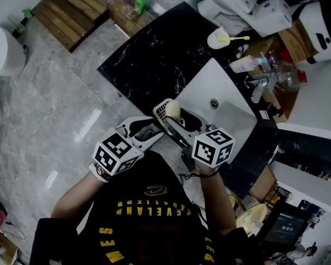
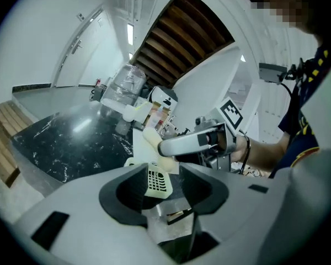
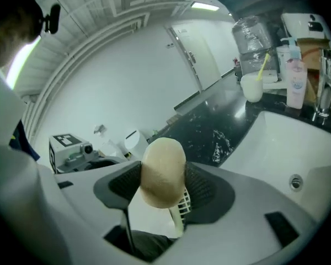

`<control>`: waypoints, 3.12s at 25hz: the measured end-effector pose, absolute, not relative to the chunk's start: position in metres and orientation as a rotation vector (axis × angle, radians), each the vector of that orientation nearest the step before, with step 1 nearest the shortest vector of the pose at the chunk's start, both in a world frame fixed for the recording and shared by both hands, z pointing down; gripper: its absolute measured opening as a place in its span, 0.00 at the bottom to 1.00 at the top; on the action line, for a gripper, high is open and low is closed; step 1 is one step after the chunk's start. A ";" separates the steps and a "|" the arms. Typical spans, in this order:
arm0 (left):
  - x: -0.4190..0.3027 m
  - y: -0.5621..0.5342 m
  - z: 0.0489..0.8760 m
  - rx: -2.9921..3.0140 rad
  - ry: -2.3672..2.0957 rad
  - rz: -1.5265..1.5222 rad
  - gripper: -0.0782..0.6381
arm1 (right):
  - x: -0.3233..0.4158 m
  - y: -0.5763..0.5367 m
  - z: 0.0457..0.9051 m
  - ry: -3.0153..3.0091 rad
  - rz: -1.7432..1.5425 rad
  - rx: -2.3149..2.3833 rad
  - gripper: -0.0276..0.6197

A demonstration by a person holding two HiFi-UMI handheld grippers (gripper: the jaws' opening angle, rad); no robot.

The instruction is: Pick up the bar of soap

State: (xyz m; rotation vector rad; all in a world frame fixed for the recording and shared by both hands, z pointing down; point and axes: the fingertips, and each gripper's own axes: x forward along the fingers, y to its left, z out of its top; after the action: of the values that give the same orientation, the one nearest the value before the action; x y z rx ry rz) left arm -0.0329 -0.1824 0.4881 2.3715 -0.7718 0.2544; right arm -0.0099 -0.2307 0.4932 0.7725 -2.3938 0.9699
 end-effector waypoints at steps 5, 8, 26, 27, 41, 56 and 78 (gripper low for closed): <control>-0.028 -0.187 0.455 2.498 -0.759 0.175 0.38 | -0.014 -0.234 0.447 -2.597 1.097 0.785 0.45; -0.023 -0.191 0.433 2.572 -0.780 0.109 0.39 | -0.015 -0.235 0.425 -2.688 1.152 0.797 0.45; -0.014 -0.183 0.367 3.028 -0.808 0.259 0.34 | -0.017 -0.215 0.368 -2.954 1.186 0.580 0.45; -0.014 -0.182 0.366 3.045 -0.795 0.268 0.34 | -0.017 -0.215 0.366 -2.960 1.201 0.562 0.45; -0.013 -0.181 0.363 3.095 -0.753 0.282 0.34 | -0.016 -0.216 0.364 -2.982 1.271 0.511 0.45; -0.009 -0.184 0.347 3.133 -0.734 0.258 0.34 | -0.011 -0.218 0.343 -3.061 1.184 0.533 0.45; -0.010 -0.184 0.353 3.109 -0.763 0.298 0.34 | -0.012 -0.219 0.351 -3.057 1.209 0.507 0.45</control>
State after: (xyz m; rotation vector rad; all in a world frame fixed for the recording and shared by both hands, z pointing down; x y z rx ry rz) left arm -0.0099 -0.1843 0.3533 3.1087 -0.7629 0.2976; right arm -0.0119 -0.2187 0.3507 0.5074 -3.0566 1.2089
